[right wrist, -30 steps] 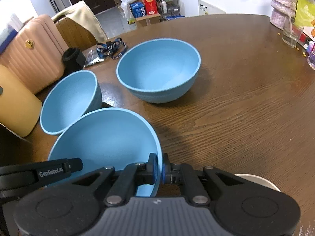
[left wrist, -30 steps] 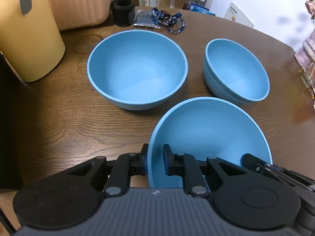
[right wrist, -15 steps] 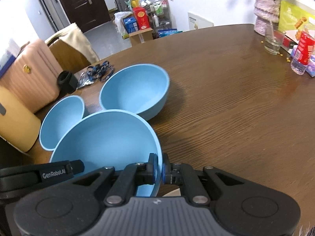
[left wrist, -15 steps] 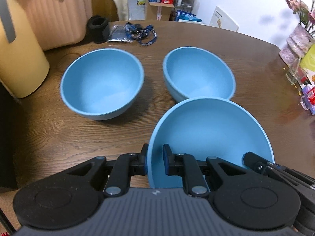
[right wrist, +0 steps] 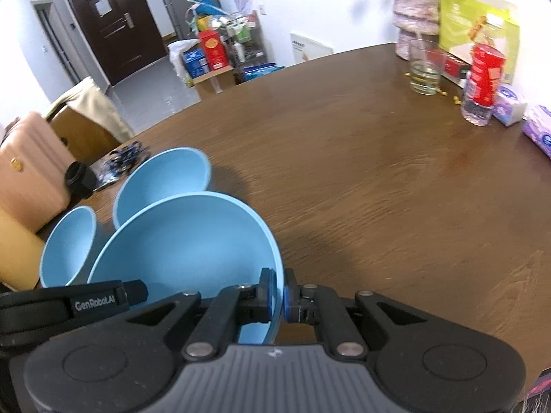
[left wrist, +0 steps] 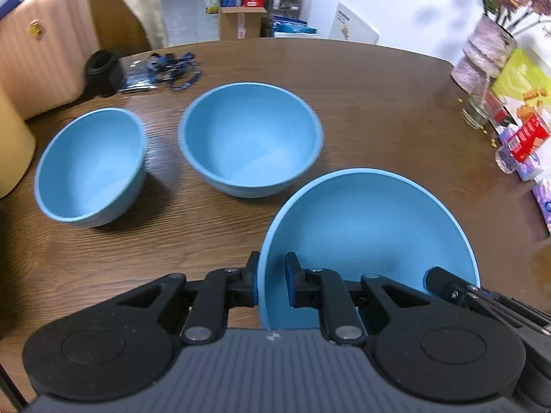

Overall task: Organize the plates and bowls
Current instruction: 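Lift the blue bowl with both grippers and carry it across the table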

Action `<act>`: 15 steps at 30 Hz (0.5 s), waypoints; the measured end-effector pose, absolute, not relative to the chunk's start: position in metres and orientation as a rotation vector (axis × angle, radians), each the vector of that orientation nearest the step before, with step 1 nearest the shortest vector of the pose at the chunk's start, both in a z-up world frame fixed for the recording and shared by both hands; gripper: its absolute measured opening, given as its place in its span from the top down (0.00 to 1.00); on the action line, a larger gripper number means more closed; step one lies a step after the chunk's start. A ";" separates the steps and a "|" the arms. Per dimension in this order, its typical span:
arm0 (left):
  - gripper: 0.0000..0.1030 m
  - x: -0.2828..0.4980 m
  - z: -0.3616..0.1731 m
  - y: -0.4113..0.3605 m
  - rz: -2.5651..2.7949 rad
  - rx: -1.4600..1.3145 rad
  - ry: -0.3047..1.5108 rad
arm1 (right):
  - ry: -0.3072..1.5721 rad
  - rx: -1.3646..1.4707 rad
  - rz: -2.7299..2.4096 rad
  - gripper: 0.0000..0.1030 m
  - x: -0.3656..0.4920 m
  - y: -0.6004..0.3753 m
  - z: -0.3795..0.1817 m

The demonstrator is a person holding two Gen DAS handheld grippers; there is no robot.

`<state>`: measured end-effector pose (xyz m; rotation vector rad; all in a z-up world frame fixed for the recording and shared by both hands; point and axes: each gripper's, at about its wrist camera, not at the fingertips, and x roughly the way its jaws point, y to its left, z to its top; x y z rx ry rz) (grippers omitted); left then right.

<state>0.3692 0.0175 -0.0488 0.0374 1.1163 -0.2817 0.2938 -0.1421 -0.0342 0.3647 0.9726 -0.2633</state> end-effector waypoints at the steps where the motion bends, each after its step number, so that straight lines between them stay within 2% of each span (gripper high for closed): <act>1: 0.85 0.368 -0.049 0.010 -0.288 0.042 1.117 | 0.972 0.369 -0.271 0.94 0.292 -0.149 -0.035; 15: 0.85 0.357 -0.064 -0.089 -0.374 0.112 1.128 | 0.964 0.432 -0.367 0.94 0.270 -0.240 -0.050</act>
